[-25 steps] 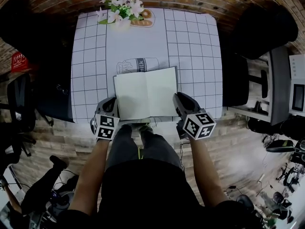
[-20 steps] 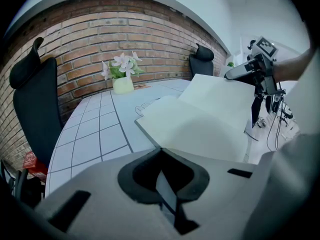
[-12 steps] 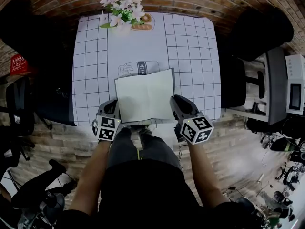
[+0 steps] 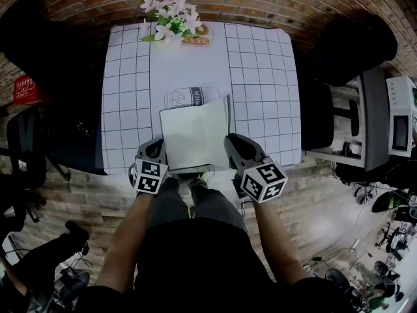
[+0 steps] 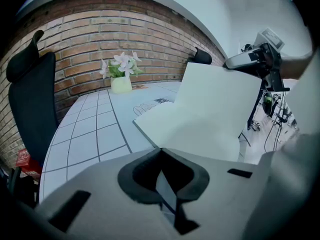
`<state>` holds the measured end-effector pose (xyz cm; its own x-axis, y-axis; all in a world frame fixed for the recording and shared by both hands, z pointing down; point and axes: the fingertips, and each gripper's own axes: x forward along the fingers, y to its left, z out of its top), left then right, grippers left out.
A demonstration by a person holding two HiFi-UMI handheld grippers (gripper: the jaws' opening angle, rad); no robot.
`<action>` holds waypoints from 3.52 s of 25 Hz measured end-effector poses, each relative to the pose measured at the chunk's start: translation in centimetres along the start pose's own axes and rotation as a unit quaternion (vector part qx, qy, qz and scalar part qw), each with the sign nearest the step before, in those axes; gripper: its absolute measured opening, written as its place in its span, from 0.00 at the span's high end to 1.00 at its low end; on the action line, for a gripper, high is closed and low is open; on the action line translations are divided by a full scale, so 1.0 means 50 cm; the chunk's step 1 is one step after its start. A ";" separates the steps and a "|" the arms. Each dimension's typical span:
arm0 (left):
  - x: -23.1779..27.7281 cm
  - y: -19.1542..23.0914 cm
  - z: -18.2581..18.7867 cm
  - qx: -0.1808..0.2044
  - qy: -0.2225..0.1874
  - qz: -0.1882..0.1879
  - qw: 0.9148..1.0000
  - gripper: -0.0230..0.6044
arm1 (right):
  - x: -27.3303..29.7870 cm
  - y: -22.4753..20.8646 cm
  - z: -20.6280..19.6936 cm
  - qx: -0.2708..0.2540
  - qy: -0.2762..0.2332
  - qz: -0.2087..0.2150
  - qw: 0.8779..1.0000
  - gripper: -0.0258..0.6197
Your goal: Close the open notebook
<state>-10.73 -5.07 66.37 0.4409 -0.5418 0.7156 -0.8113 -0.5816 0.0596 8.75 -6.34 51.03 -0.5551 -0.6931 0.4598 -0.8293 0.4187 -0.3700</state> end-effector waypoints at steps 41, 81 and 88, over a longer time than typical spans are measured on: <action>-0.037 0.019 0.018 -0.018 -0.025 -0.014 0.999 0.92 | 0.093 0.149 -0.032 -0.035 0.044 0.066 0.996 0.93; -0.490 0.021 0.615 0.049 -0.379 0.040 0.923 0.92 | -0.265 -0.049 0.364 -0.072 -0.222 -0.098 0.967 0.94; -0.593 0.019 0.640 0.066 -0.427 0.069 0.899 0.92 | -0.303 -0.061 0.414 -0.080 -0.254 -0.111 0.958 0.94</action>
<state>-12.28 -9.00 22.94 0.5195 -0.8497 -0.0897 -0.8530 -0.5096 -0.1124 21.01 -9.30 28.48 -0.2953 -0.9543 0.0467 -0.9449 0.2844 -0.1623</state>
